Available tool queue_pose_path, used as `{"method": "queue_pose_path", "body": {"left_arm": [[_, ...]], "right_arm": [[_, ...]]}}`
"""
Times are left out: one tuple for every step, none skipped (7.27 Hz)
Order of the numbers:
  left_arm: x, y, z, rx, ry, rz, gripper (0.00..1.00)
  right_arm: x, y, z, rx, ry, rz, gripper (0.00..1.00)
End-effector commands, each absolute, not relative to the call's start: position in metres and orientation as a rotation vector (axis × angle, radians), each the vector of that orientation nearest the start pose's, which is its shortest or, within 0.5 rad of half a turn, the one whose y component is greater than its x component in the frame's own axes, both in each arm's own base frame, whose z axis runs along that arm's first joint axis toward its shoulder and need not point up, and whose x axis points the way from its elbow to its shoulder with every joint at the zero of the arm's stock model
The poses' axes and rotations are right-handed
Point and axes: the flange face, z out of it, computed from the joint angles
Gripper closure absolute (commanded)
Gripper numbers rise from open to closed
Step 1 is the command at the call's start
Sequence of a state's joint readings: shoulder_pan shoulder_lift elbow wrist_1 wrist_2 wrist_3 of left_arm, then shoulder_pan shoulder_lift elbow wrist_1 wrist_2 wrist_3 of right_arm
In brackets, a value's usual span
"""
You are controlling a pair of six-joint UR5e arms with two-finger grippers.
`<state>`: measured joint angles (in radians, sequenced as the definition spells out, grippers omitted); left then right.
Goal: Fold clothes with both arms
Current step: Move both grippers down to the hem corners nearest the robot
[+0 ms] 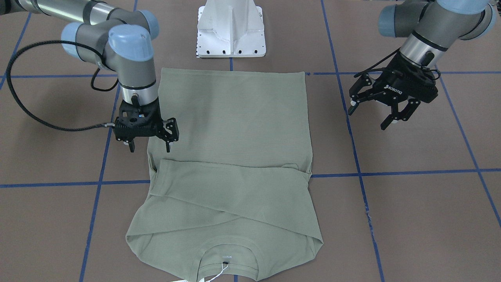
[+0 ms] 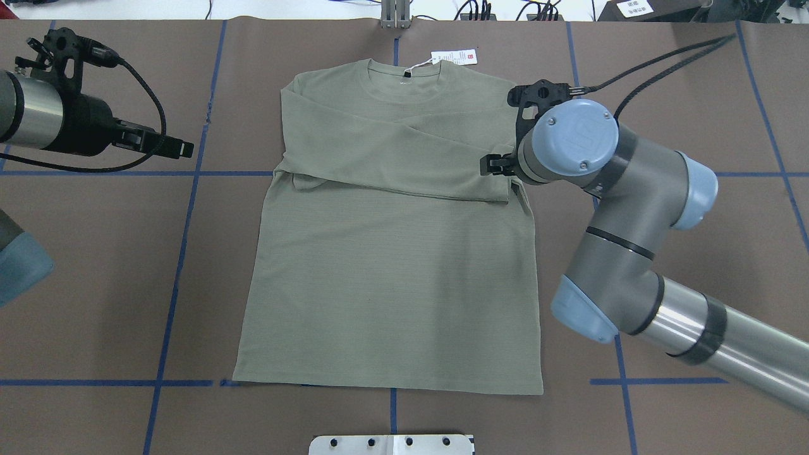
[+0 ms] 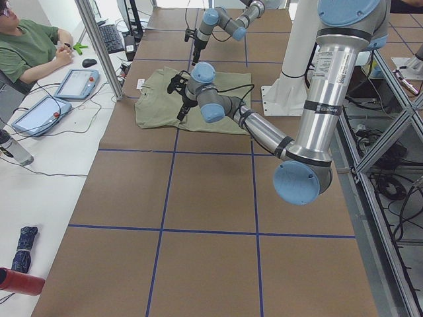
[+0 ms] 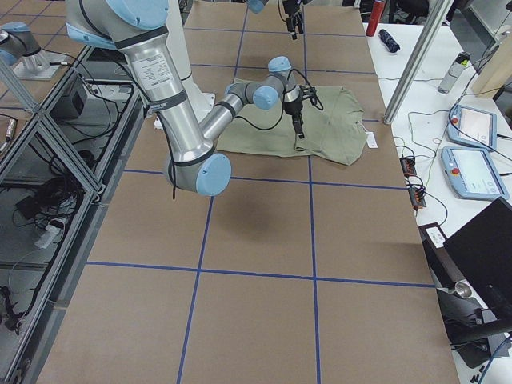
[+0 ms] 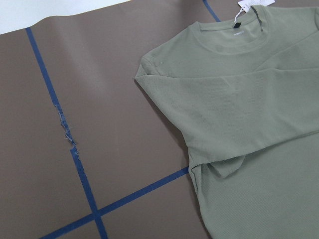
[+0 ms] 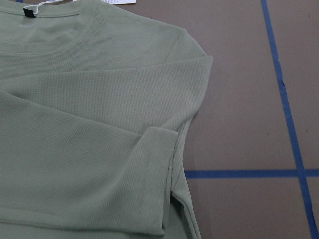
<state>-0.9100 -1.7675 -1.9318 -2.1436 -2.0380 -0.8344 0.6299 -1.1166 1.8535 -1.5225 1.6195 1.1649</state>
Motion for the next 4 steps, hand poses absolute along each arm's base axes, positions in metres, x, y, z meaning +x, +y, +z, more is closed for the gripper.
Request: {"method": "queue_pose_path", "body": {"left_arm": [[0.317, -0.439, 0.302, 0.438, 1.137, -0.124, 0.0], [0.34, -0.406, 0.289, 0.391, 1.181, -0.182, 0.0], [0.343, -0.364, 0.292, 0.327, 1.203, -0.225, 0.0], [0.354, -0.322, 0.297, 0.277, 1.208, -0.297, 0.01]], "right_arm": [[-0.391, -0.392, 0.277, 0.26, -0.912, 0.381, 0.0], [-0.397, -0.361, 0.291, 0.253, -1.01, 0.442, 0.0], [-0.393, -0.323, 0.319, 0.271, -1.052, 0.478, 0.01], [-0.38, -0.296, 0.33, 0.219, -1.095, 0.576, 0.06]]}}
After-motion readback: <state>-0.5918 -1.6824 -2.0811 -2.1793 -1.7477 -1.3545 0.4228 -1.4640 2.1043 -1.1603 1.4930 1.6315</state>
